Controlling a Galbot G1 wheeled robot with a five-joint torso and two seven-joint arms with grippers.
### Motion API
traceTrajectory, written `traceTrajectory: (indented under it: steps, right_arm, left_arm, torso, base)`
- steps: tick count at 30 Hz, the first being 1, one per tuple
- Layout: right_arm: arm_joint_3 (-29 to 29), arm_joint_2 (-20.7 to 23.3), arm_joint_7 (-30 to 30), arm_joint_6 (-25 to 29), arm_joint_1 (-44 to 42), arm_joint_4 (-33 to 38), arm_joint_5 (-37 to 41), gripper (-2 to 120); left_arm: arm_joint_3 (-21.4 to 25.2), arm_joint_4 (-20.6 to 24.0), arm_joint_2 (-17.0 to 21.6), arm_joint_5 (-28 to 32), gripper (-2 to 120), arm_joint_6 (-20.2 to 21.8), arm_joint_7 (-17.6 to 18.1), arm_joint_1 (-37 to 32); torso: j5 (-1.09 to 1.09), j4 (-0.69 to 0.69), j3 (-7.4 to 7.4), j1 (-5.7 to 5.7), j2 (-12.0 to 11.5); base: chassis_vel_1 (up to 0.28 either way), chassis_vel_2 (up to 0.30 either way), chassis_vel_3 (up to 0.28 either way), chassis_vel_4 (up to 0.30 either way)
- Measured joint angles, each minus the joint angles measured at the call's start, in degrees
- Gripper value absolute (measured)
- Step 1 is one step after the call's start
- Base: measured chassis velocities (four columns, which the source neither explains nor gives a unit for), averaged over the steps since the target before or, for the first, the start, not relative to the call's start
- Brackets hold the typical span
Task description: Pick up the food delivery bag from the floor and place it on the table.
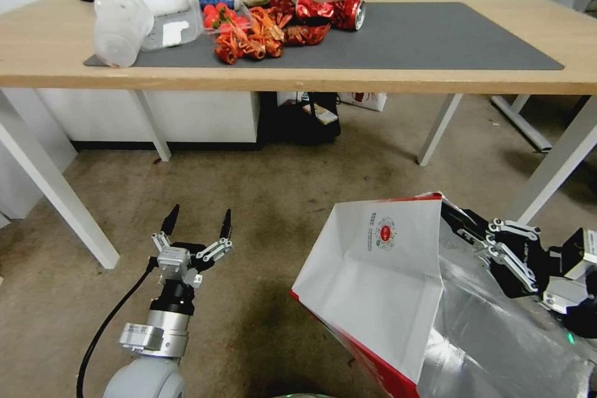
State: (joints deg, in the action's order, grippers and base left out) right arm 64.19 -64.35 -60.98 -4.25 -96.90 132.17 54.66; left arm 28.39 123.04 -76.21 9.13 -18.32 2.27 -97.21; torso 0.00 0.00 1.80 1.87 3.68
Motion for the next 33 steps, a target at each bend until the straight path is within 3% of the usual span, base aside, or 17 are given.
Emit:
traceTrajectory:
  steps: [33]
  right_arm:
    - [-0.15,-0.74,-3.28,-0.36,0.24,-0.94,0.50,0]
  left_arm:
    - [0.52,2.81,0.21,-2.44,100,4.76,1.75,-1.55]
  torso:
    - [0.00,0.00,6.74,1.25,7.96]
  base:
    - [0.000,0.000,0.000,0.000]
